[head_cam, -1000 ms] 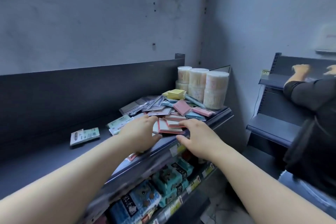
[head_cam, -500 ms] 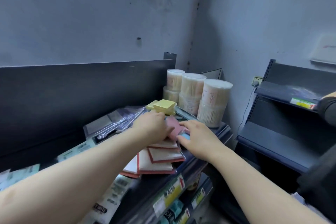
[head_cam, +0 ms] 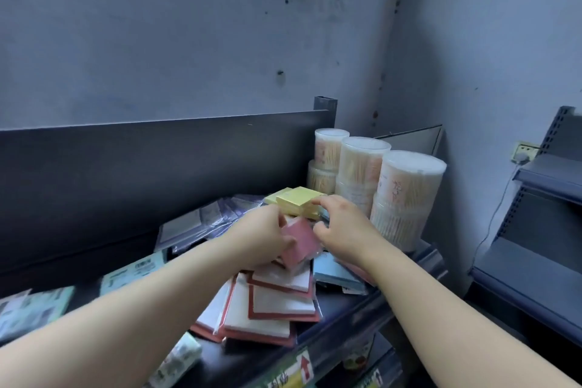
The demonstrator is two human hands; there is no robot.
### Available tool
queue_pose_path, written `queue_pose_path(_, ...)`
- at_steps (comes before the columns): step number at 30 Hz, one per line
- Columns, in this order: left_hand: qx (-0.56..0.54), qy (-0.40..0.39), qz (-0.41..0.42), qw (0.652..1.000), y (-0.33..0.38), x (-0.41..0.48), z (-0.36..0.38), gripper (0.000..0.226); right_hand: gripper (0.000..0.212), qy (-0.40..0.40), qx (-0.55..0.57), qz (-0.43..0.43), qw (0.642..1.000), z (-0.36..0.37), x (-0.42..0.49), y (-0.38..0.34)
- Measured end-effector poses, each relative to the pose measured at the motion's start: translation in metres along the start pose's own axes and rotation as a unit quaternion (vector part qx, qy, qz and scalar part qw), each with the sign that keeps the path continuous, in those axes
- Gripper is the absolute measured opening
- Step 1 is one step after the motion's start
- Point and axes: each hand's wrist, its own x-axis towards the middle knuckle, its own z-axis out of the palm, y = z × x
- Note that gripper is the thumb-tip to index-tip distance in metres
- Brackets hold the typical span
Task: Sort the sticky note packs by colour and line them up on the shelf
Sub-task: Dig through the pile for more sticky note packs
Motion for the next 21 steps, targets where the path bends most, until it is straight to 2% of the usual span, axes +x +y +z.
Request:
queue_pose_path(2, -0.069, 0.006, -0.029, 0.997, -0.005, -0.006, -0.007, 0.020, 0.050, 0.006, 0.001, -0.021, 1.000, 0.003, 0.012, 0.001)
queue_pose_path(4, -0.186, -0.005, -0.073, 0.980, -0.009, -0.016, -0.013, 0.014, 0.054, -0.003, -0.009, -0.044, 0.999, 0.007, 0.024, 0.002)
queue_pose_path(6, -0.267, -0.005, -0.119, 0.956, -0.016, -0.028, -0.019, 0.015, 0.060, -0.029, -0.019, -0.056, 0.998, 0.011, 0.033, 0.001)
queue_pose_path(8, -0.318, 0.014, -0.154, 0.936, -0.026, -0.040, -0.024, 0.016, 0.052, -0.029, -0.036, -0.073, 0.996, 0.014, 0.040, -0.001)
queue_pose_path(10, -0.353, 0.049, -0.187, 0.915, -0.036, -0.056, -0.029, 0.016, 0.034, 0.002, -0.061, -0.095, 0.994, 0.017, 0.043, -0.005)
queue_pose_path(12, -0.381, 0.093, -0.212, 0.895, -0.045, -0.073, -0.032, 0.014, 0.025, 0.030, -0.057, -0.110, 0.992, 0.020, 0.042, -0.011)
queue_pose_path(15, -0.426, 0.159, -0.243, 0.857, -0.058, -0.099, -0.033, 0.012, 0.024, 0.103, -0.041, -0.163, 0.980, 0.026, 0.036, -0.025)
queue_pose_path(18, -0.452, 0.216, -0.273, 0.821, -0.069, -0.128, -0.033, 0.010, 0.016, 0.185, 0.027, -0.250, 0.950, 0.031, 0.022, -0.050)
queue_pose_path(21, -0.464, 0.266, -0.291, 0.793, -0.077, -0.162, -0.032, 0.009, 0.018, 0.187, 0.099, -0.337, 0.917, 0.040, 0.004, -0.079)
